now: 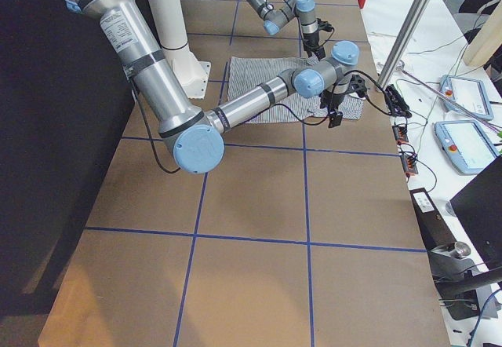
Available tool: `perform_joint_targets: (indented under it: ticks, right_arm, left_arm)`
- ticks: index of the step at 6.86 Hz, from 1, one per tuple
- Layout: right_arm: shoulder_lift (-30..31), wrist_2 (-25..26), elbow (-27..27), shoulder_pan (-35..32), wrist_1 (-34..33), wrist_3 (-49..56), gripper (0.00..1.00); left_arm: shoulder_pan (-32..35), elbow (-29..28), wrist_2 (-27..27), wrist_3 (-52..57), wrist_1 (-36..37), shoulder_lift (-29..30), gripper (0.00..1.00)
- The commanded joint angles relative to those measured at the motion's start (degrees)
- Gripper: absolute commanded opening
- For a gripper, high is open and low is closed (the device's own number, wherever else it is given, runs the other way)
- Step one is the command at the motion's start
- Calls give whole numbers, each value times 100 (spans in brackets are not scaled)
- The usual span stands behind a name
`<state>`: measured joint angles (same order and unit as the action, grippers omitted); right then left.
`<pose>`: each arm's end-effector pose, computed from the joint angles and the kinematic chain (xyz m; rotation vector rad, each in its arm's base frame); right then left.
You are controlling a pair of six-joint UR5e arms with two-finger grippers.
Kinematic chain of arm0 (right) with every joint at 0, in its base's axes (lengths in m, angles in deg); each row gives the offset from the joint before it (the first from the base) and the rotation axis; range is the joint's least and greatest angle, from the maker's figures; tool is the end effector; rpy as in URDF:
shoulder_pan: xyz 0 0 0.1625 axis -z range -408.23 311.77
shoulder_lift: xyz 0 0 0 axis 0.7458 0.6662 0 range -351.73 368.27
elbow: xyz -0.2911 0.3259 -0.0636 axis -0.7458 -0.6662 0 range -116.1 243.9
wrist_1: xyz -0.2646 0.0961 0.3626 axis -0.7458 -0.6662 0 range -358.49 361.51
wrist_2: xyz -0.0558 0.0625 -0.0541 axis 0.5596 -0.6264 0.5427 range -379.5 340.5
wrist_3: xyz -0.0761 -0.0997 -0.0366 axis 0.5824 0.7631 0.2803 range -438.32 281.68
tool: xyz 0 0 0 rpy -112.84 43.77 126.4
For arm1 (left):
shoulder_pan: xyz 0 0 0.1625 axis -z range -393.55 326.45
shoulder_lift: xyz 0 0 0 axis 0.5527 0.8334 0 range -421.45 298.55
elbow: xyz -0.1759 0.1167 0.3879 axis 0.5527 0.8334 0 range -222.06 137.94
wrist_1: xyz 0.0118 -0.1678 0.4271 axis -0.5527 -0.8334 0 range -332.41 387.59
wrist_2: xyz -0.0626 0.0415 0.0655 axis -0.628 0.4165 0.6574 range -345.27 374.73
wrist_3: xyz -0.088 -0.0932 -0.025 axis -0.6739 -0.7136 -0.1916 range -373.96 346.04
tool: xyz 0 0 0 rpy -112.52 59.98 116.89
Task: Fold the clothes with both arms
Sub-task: 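Lower both grippers toward the shirt's side edges near the hem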
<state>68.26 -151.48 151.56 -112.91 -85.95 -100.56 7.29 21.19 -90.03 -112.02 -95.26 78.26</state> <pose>-0.2771 -0.6931 0.3746 0.1724 -0.8585 -0.2432 0.6168 -0.6654 0.2653 0.0470 1.0154 -0.6552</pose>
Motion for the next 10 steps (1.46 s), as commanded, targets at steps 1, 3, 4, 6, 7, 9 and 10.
perform_joint_targets:
  ticks: [1, 3, 4, 6, 7, 9, 10]
  right_arm:
    - [30, 6, -20, -9, 0, 0, 100]
    - [22, -2, 24, -35, 0, 0, 100]
    - [65, -11, 120, -44, -9, -17, 100]
    - [938, -47, 1264, 208, 35, -1398, 100]
    - [1545, 41, 1977, 585, 87, -2041, 100]
    - [2235, 548, 2747, 1287, 349, -2868, 100]
    - [2393, 821, 2775, 1927, 1074, -3892, 100]
  left_arm:
    - [-304, 73, 9, -47, 24, 31, 100]
    - [-288, 485, -52, 215, 112, -92, 100]
    - [-288, 1009, -53, 391, 138, -475, 100]
    - [-523, 2824, -35, 593, 1459, -1153, 100]
    - [-690, 3607, -26, 656, 1614, -1704, 100]
    - [-762, 4761, -18, 674, 1624, -2593, 100]
    - [-858, 5271, -9, 813, 1894, -2902, 100]
